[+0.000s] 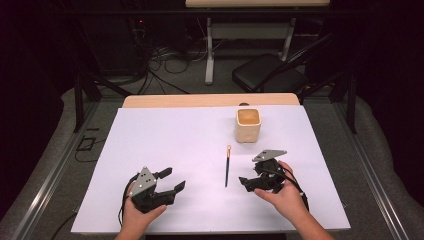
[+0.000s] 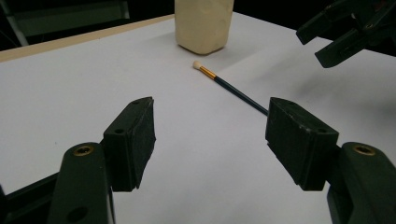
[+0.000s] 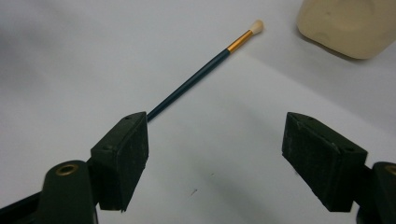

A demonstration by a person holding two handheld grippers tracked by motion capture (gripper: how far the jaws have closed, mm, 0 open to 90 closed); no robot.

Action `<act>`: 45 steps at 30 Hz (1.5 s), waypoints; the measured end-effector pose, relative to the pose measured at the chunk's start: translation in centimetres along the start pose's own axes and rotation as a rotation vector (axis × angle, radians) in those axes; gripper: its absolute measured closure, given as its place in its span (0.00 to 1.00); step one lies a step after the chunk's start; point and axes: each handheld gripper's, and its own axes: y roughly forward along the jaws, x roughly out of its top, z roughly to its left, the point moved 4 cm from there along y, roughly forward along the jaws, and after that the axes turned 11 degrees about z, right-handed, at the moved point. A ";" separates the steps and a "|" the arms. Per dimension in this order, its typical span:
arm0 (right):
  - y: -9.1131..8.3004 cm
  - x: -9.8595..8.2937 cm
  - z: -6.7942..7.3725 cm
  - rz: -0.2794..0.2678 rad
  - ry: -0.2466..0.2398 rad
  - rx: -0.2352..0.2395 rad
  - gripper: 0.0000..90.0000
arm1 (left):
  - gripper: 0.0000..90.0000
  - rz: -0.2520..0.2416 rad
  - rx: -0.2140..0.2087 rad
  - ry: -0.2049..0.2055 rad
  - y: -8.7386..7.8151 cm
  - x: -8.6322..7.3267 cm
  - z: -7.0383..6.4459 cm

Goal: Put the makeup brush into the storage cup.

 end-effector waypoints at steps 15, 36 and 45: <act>0.3 1.2 -0.4 0.079 0.003 -0.008 0.25 | 0.37 0.005 -0.005 -0.003 0.2 0.0 0.0; 1.0 3.2 -0.3 0.130 -0.034 -0.033 0.26 | 0.37 0.013 -0.006 -0.003 0.2 -0.1 0.0; 2.0 4.5 0.0 0.155 -0.036 -0.030 0.27 | 0.37 0.016 -0.006 0.000 0.3 -0.1 0.1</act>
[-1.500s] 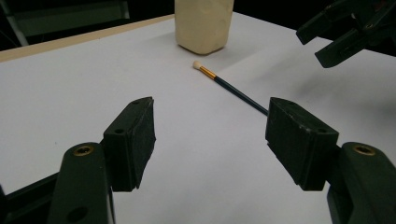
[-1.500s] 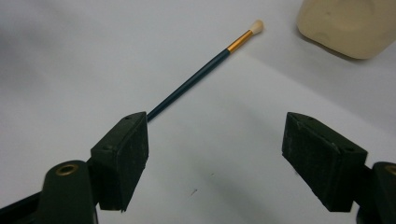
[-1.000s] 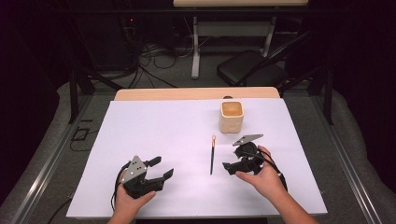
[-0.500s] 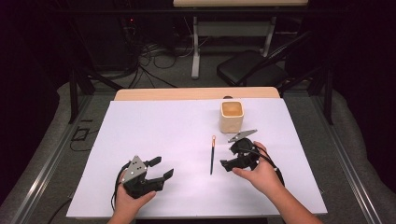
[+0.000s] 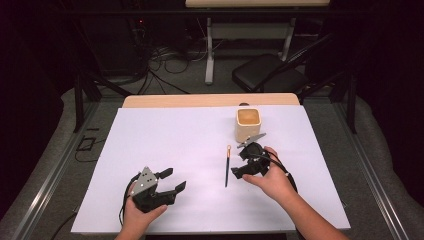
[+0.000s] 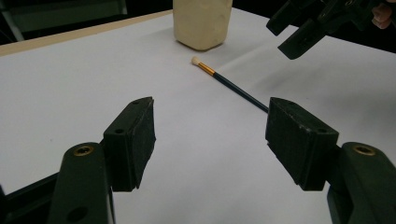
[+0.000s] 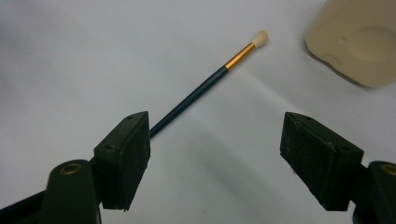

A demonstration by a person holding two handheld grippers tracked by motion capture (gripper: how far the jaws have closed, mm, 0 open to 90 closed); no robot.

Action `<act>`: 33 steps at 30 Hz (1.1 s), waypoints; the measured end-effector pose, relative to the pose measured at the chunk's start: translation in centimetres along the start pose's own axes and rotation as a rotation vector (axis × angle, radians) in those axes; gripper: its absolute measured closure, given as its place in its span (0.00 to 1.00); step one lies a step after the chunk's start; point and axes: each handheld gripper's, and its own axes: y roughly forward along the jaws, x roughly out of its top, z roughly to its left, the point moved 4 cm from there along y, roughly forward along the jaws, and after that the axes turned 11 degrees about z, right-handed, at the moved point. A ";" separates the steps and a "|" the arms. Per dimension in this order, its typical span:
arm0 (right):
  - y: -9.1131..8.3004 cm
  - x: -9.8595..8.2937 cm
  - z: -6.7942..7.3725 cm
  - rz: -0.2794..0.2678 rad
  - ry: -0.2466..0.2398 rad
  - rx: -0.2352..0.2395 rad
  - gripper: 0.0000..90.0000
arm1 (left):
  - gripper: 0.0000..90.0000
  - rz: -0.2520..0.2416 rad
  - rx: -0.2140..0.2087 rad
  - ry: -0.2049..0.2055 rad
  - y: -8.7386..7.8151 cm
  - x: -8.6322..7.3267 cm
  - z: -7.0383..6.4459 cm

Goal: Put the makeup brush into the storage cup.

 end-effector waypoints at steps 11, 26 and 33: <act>1.1 1.6 0.4 0.031 -0.006 -0.008 0.27 | 0.37 -0.004 -0.002 -0.001 -0.1 0.0 0.0; 3.2 2.9 -0.3 0.092 0.017 -0.030 0.28 | 0.37 0.001 -0.006 -0.001 0.0 0.0 0.0; 4.6 3.6 -0.5 0.119 0.034 -0.042 0.28 | 0.37 0.000 -0.009 -0.001 0.0 -0.1 0.0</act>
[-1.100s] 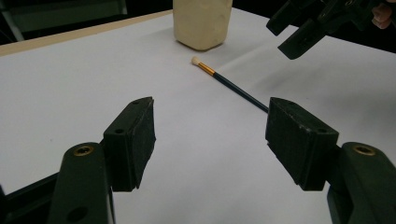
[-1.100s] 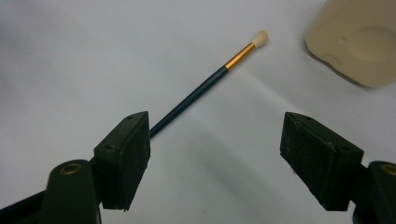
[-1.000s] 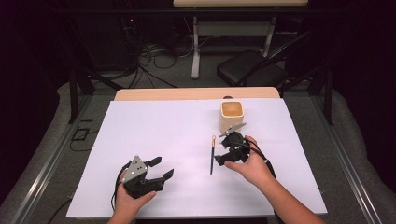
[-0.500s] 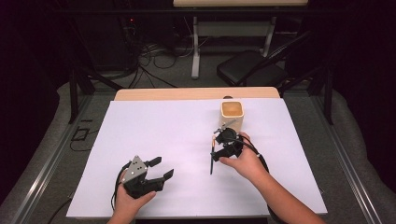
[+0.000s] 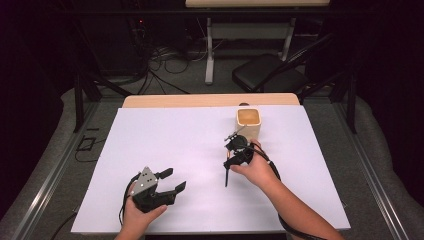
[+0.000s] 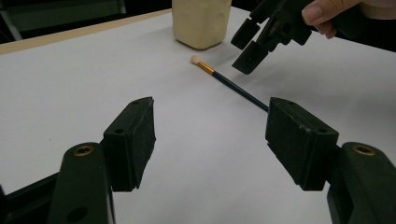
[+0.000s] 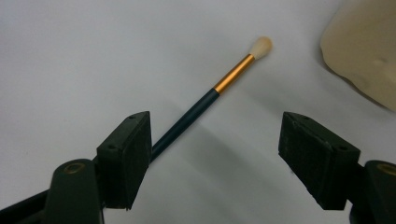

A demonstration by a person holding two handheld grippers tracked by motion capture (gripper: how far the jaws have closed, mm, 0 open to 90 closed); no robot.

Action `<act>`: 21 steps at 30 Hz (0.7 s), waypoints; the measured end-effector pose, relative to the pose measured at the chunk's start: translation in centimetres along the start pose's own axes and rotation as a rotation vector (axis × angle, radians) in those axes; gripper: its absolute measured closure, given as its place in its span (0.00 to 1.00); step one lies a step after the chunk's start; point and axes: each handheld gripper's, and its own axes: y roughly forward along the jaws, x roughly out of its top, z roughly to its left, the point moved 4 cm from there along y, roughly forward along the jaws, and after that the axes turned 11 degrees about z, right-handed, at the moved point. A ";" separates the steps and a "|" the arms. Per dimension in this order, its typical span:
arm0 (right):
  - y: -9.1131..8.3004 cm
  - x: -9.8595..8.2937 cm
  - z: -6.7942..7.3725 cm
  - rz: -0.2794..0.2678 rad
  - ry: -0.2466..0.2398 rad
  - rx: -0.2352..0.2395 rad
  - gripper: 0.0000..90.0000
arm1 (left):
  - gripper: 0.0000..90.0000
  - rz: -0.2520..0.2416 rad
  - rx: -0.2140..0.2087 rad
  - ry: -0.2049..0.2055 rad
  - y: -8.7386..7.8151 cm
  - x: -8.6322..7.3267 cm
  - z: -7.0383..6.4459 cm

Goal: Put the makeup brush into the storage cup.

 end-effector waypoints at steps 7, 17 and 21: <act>0.7 0.5 -0.1 0.025 0.006 -0.005 0.28 | 0.37 0.001 0.000 0.000 0.0 0.0 0.0; 1.2 0.8 -0.6 0.022 0.028 -0.007 0.29 | 0.37 0.005 -0.002 0.005 0.1 0.0 0.0; 1.3 1.0 -0.6 0.031 0.047 -0.006 0.29 | 0.37 0.005 -0.003 0.003 0.2 0.0 0.0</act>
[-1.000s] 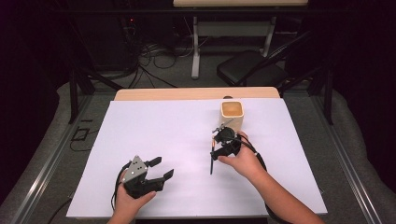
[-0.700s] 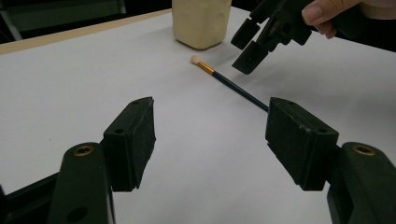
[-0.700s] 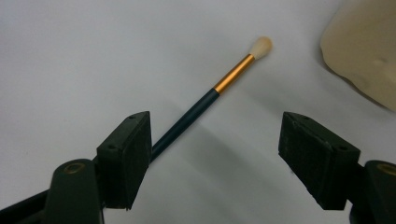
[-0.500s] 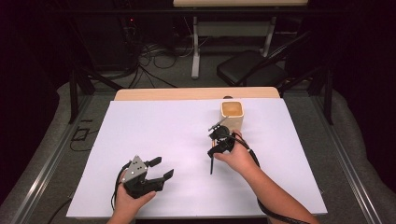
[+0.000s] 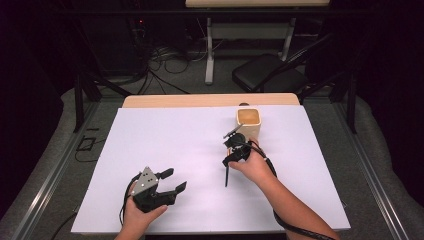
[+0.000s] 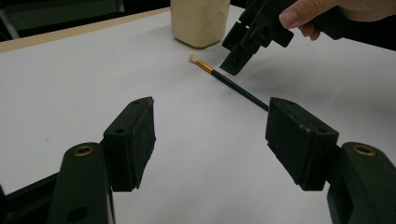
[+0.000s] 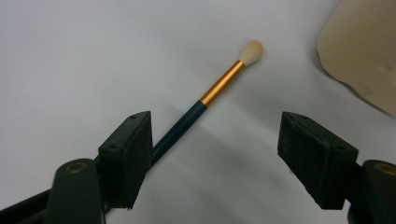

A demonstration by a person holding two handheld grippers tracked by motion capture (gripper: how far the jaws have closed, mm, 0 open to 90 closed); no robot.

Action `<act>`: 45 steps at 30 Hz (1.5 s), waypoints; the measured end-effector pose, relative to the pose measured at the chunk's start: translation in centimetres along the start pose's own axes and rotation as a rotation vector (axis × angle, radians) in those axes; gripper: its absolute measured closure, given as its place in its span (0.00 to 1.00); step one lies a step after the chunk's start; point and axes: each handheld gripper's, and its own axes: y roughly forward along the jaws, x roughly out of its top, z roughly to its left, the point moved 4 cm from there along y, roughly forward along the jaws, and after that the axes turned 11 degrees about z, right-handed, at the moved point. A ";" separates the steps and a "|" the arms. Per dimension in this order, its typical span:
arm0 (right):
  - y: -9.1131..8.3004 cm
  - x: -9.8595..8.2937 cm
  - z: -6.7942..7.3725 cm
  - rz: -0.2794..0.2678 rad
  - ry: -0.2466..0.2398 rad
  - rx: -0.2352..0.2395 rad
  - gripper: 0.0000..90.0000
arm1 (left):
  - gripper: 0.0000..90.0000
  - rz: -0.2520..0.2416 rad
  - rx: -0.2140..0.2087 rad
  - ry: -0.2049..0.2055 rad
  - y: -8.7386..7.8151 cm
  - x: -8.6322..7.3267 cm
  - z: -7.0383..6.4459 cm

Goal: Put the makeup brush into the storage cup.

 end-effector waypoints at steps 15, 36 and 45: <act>0.5 1.2 -0.3 0.014 0.008 -0.006 0.30 | 0.37 0.003 -0.004 0.000 0.0 0.0 0.0; 0.5 2.2 -0.8 0.076 0.006 -0.026 0.37 | 0.37 0.007 -0.011 -0.001 0.1 -0.1 0.0; 0.8 2.4 -0.6 0.095 0.017 -0.013 0.39 | 0.37 0.007 -0.010 0.000 0.1 -0.1 0.0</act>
